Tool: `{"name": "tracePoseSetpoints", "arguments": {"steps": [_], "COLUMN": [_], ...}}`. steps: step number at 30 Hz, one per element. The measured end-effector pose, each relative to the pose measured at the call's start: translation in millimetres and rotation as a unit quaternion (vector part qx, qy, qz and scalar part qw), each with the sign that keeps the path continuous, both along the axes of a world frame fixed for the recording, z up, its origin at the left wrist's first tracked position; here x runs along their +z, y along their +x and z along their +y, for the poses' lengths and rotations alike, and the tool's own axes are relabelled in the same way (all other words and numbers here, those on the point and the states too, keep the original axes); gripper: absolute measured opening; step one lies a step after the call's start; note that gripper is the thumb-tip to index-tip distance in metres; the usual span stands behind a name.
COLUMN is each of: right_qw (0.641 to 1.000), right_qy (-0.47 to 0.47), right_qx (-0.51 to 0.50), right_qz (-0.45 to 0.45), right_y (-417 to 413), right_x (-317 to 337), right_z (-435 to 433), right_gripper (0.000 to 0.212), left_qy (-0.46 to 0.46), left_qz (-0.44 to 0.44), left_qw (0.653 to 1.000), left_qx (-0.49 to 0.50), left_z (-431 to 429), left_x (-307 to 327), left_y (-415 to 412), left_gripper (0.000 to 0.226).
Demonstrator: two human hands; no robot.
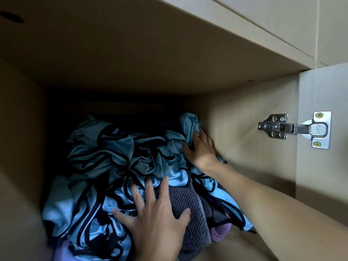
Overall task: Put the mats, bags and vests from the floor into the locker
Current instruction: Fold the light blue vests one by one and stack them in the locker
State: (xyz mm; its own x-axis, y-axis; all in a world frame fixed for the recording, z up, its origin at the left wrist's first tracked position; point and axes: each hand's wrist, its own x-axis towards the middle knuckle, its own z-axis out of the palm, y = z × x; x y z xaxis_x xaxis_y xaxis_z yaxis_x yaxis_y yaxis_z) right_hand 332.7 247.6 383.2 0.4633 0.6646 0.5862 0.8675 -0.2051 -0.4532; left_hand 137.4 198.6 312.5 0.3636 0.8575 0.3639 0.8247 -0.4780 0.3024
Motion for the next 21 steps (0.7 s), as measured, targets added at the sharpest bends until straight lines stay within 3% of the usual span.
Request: {"name": "tracePoseSetpoints", "arguments": {"steps": [10, 21], "right_qw": [0.999, 0.999], "right_qy": [0.039, 0.028], "right_qx": [0.013, -0.011], "right_qz": [0.008, 0.036], "right_y": [-26, -67], "right_x": [-6, -68], "right_z": [-63, -198], "right_gripper": [0.072, 0.048], "left_qy": [0.009, -0.013], "left_qz": [-0.035, -0.060], "left_qw": [0.998, 0.985], "left_qx": [-0.046, -0.162], "left_z": [-19, -91], "left_x": [2, -10], "left_y": [-6, -18], "left_gripper": [0.086, 0.072]}}
